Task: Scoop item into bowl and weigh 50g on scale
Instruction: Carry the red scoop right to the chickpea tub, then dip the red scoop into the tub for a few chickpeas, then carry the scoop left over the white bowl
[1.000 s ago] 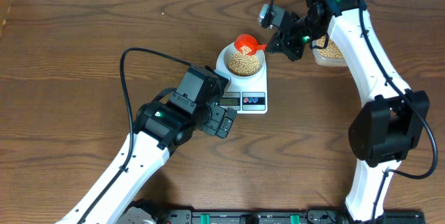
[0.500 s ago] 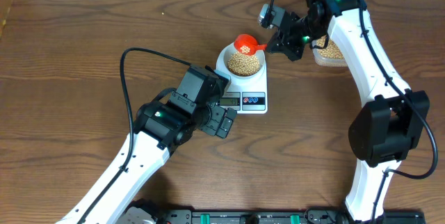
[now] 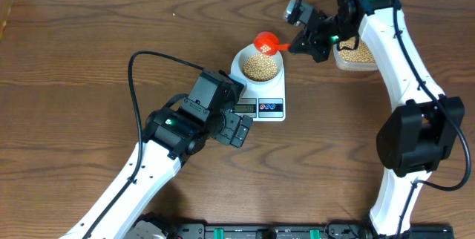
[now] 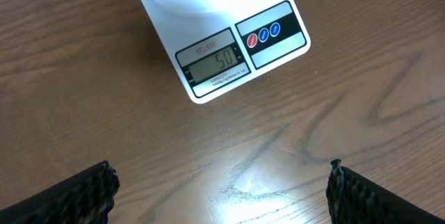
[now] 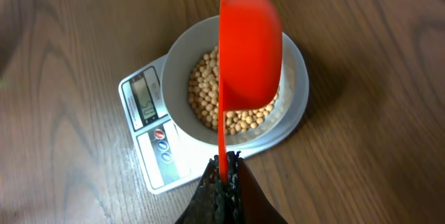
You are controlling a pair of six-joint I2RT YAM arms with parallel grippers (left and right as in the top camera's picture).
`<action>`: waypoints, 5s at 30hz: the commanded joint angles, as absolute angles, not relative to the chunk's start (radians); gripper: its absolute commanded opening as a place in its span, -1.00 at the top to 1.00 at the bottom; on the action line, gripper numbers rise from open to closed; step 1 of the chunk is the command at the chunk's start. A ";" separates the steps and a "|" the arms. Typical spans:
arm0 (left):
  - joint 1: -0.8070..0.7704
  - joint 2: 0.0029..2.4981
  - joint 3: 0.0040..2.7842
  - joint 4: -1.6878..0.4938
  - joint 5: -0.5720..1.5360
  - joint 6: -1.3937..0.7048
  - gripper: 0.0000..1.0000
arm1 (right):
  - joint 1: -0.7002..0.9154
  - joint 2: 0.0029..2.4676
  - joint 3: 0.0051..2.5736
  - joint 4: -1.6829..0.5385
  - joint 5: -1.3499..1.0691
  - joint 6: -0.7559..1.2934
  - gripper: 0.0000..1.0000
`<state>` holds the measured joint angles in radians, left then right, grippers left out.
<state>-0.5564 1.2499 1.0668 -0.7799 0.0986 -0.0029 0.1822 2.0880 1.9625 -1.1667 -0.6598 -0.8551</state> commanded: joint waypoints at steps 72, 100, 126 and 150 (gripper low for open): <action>-0.553 1.248 1.073 -0.782 0.093 -0.004 -0.96 | -0.323 2.098 1.984 -1.300 -0.930 -0.687 0.98; -0.553 1.248 1.073 -0.781 0.093 -0.004 -0.96 | -0.016 2.041 1.985 -1.237 0.068 -0.598 0.98; -0.553 1.247 1.073 -0.782 0.093 -0.004 -0.96 | 0.043 2.014 1.984 -1.241 0.166 -0.590 0.98; -0.553 1.247 1.073 -0.781 0.093 -0.004 -0.96 | 0.078 1.982 1.982 -0.960 -0.762 -0.604 0.98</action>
<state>-0.5564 1.2499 1.0668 -0.7799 0.0986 -0.0029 0.0475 2.0140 1.9636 -0.9531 -0.5865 -0.6018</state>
